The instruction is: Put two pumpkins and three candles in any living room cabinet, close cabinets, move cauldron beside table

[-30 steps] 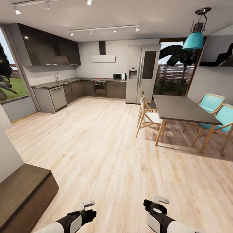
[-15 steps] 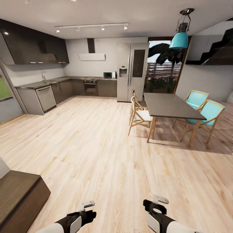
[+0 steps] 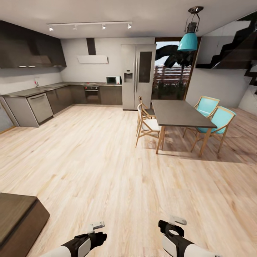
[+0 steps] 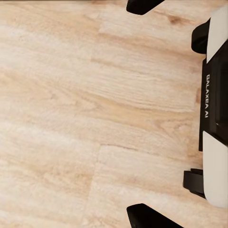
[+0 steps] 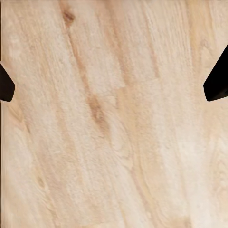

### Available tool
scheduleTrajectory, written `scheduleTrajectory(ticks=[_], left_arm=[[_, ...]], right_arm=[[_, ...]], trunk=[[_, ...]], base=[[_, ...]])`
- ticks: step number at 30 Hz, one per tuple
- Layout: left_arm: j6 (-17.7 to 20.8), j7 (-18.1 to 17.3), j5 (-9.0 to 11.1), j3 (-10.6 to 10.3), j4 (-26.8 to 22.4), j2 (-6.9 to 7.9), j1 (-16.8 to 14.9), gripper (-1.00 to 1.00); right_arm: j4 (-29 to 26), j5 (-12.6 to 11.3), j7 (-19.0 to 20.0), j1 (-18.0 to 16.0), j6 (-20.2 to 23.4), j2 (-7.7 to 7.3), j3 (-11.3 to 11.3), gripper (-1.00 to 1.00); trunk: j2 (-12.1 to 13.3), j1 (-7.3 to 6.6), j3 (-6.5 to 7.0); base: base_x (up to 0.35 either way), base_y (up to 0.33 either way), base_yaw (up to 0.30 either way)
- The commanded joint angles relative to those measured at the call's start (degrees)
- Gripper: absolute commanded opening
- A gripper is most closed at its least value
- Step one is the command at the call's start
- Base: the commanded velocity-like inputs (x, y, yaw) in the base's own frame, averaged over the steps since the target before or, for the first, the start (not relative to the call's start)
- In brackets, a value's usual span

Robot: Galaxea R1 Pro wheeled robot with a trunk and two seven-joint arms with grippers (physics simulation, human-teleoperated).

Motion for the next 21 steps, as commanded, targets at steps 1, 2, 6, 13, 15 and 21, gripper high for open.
scheduleTrajectory(ticks=[1, 2, 6, 13, 15, 21], left_arm=[[0.32, -0.07, -0.60, 0.49, -0.12, -0.06, -0.01, 1.00], [0.33, -0.07, -0.60, 0.49, -0.12, -0.10, -0.01, 1.00], [0.33, -0.06, -0.60, 0.49, -0.12, -0.38, -0.01, 1.00], [0.33, -0.06, -0.60, 0.49, -0.12, -0.49, 0.05, 1.00], [0.33, -0.06, -0.60, 0.49, -0.12, -0.50, 0.06, 1.00], [0.39, -0.03, -0.60, 0.49, -0.12, -0.49, 0.06, 1.00]], right_arm=[[-0.03, -0.61, -0.20, -0.04, -0.21, 0.00, 0.48, 1.00], [-0.03, -0.61, -0.20, -0.04, -0.21, -0.01, 0.48, 1.00], [-0.03, -0.61, -0.20, -0.04, -0.23, -0.01, 0.48, 1.00], [-0.03, -0.64, -0.20, -0.04, -0.21, 0.06, 0.49, 1.00], [-0.03, -0.64, -0.20, -0.04, -0.21, 0.04, 0.48, 1.00], [-0.03, -0.61, -0.20, -0.04, -0.23, -0.07, 0.48, 1.00]], trunk=[[0.35, -0.22, 0.02], [0.76, -0.44, 0.11], [2.36, -1.31, 0.48], [5.17, -2.85, 1.13], [5.97, -3.29, 1.31], [7.17, -3.95, 1.30]], base=[[0.000, 0.000, -0.142], [0.000, 0.000, -0.142], [0.000, 0.000, -0.142], [0.000, 0.000, -0.134], [0.000, 0.000, -0.122], [0.000, 0.000, -0.065]])
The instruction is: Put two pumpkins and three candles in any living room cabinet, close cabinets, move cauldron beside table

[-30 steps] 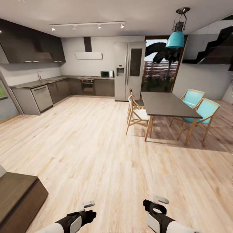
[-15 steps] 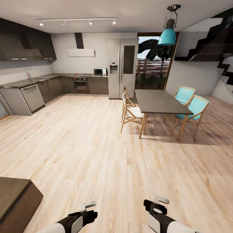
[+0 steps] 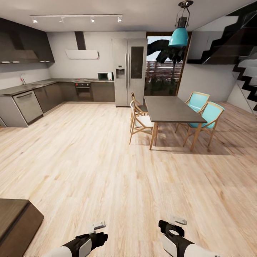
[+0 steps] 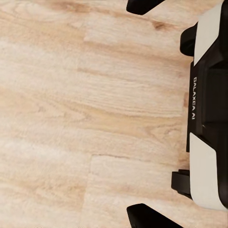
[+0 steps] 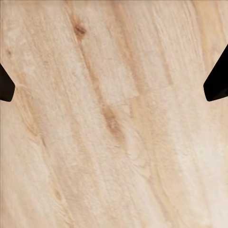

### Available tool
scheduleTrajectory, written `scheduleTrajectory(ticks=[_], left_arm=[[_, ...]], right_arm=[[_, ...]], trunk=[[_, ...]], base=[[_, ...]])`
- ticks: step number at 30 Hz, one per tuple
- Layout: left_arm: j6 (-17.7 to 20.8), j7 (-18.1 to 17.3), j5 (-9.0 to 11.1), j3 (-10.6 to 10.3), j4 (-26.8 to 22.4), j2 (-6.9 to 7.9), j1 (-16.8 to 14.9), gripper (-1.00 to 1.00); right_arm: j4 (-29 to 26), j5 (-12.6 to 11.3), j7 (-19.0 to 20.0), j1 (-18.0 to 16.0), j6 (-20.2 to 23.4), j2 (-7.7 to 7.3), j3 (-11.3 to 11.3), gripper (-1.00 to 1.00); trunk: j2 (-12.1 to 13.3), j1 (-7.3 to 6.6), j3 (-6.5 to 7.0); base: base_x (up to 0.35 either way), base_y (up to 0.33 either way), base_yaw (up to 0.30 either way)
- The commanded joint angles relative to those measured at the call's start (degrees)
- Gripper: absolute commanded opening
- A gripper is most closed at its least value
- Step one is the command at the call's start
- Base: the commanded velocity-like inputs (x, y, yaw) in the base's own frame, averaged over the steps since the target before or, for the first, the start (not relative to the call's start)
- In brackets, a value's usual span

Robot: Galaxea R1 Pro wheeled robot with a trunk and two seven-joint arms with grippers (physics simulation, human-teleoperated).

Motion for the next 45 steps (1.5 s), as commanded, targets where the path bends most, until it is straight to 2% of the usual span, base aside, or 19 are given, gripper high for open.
scheduleTrajectory(ticks=[1, 12, 32, 37, 45], left_arm=[[0.36, -0.04, -0.60, 0.49, -0.12, 0.04, -0.02, 1.00], [0.36, 0.16, -0.51, 0.57, -0.12, 0.29, -0.03, 1.00], [0.36, 0.08, -0.51, 0.56, -0.12, 0.17, -0.03, 1.00], [0.40, 0.00, -0.51, 0.55, -0.12, 0.15, -0.01, 1.00], [0.45, -0.17, -0.51, 0.57, -0.12, 0.14, -0.03, 1.00]], right_arm=[[-0.04, -0.60, -0.21, -0.04, -0.21, -0.02, 0.48, 1.00], [-0.04, -0.60, -0.21, -0.04, -0.24, 0.16, 0.49, 1.00], [-0.02, -0.60, -0.21, -0.04, -0.27, -0.15, 0.38, 1.00], [-0.04, -0.67, -0.24, -0.04, -0.29, -0.93, 0.41, 1.00], [-0.04, -0.69, -0.25, -0.04, -0.26, -1.08, 0.48, 1.00]], trunk=[[-0.08, 0.01, -0.17], [-0.08, 0.01, -0.37], [-0.08, 0.01, -0.37], [-0.08, 0.01, -0.37], [-0.08, 0.01, -0.37]], base=[[0.000, 0.000, -0.014], [0.165, 0.000, -0.070], [0.325, 0.000, -0.254], [0.328, 0.000, -0.261], [0.328, 0.000, -0.261]])
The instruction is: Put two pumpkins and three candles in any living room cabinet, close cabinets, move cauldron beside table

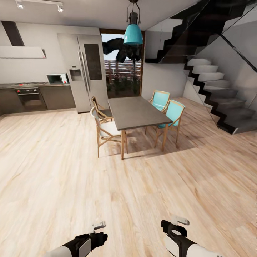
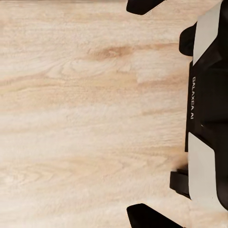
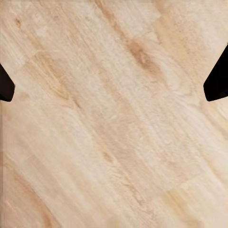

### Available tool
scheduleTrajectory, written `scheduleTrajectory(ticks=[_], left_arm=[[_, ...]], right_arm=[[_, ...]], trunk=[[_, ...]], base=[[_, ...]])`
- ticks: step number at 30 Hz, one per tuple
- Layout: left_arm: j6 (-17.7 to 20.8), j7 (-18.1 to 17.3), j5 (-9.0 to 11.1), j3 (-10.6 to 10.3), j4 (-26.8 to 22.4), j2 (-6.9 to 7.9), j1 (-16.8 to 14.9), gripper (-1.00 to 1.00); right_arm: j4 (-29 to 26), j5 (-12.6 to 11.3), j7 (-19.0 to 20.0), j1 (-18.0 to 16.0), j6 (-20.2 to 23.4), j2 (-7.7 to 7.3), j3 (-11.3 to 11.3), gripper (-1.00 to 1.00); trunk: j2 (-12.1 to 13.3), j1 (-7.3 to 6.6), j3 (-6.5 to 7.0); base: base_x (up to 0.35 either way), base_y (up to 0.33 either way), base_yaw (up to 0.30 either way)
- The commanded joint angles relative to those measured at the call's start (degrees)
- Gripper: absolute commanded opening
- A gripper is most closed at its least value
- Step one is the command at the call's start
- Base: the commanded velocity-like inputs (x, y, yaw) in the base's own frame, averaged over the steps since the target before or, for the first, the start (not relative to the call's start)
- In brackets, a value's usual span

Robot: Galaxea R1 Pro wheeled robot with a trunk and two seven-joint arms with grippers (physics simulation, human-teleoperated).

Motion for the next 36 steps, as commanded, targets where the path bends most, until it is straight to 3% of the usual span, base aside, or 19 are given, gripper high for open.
scheduleTrajectory(ticks=[1, 30, 36], left_arm=[[0.32, -0.08, -0.60, 0.48, -0.12, -0.01, -0.01, 1.00], [0.32, -0.17, -0.60, 0.50, -0.12, -0.05, 0.01, 1.00], [0.32, -0.17, -0.60, 0.50, -0.12, -0.09, 0.01, 1.00]], right_arm=[[-0.03, -0.61, -0.18, -0.05, -0.23, 0.01, 0.48, 1.00], [-0.03, -0.61, -0.17, -0.05, -0.23, 0.02, 0.47, 1.00], [-0.03, -0.61, -0.20, -0.05, -0.17, 0.22, 0.50, 1.00]], trunk=[[-0.07, 0.05, -0.08], [-0.07, 0.05, -0.08], [-0.07, 0.05, -0.08]], base=[[0.328, 0.000, -0.261], [0.330, 0.000, -0.261], [0.331, 0.000, -0.104]])
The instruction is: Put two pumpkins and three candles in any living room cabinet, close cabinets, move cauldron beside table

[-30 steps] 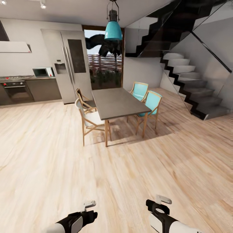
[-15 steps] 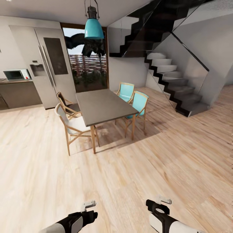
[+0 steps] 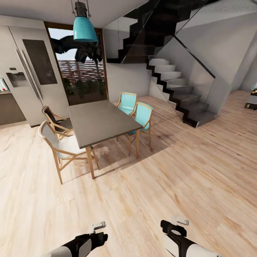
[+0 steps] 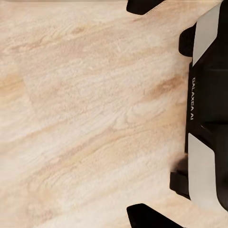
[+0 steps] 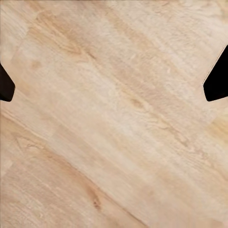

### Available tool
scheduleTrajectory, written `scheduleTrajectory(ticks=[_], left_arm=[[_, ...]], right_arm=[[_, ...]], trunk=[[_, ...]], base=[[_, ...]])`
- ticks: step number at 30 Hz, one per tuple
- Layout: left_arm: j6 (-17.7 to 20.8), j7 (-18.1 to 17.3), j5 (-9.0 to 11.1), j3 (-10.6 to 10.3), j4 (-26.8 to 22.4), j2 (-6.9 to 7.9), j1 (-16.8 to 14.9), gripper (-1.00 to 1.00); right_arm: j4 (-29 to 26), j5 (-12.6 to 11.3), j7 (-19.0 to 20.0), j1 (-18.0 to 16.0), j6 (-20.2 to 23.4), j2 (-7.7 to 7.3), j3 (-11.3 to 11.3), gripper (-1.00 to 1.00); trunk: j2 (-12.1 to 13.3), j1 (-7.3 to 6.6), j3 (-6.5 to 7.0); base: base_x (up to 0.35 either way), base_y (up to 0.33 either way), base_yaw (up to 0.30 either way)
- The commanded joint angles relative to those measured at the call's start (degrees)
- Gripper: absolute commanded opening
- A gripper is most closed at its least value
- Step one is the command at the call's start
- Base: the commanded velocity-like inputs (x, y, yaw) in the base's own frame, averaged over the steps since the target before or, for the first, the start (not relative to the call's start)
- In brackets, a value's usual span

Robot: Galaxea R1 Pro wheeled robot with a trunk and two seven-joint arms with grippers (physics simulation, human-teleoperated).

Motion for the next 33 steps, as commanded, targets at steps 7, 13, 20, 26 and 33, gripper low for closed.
scheduleTrajectory(ticks=[7, 13, 20, 26, 33], left_arm=[[0.33, -0.08, -0.60, 0.50, -0.12, -0.02, -0.01, 1.00], [0.33, -0.15, -0.59, 0.50, -0.12, -0.02, 0.00, 1.00], [0.33, -0.17, -0.59, 0.50, -0.12, -0.02, -0.01, 1.00], [0.33, -0.17, -0.57, 0.50, -0.12, -0.02, 0.00, 1.00], [0.33, -0.15, -0.53, 0.50, -0.12, -0.02, -0.01, 1.00]], right_arm=[[-0.03, -0.61, -0.16, -0.04, -0.25, 0.05, 0.50, 1.00], [-0.04, -0.61, -0.17, -0.04, -0.26, -0.07, 0.47, 1.00], [-0.04, -0.58, -0.16, -0.04, -0.26, 0.02, 0.48, 1.00], [-0.04, -0.58, -0.16, -0.04, -0.28, 0.05, 0.50, 1.00], [-0.04, -0.56, -0.16, -0.04, -0.29, 0.05, 0.46, 1.00]], trunk=[[-0.07, 0.05, -0.08], [-0.07, 0.05, -0.08], [-0.07, 0.05, -0.08], [-0.07, 0.05, -0.08], [-0.07, 0.05, -0.08]], base=[[0.331, 0.000, -0.099], [0.331, 0.000, -0.246], [0.331, 0.053, -0.260], [0.331, 0.088, -0.261], [0.331, 0.090, -0.261]])
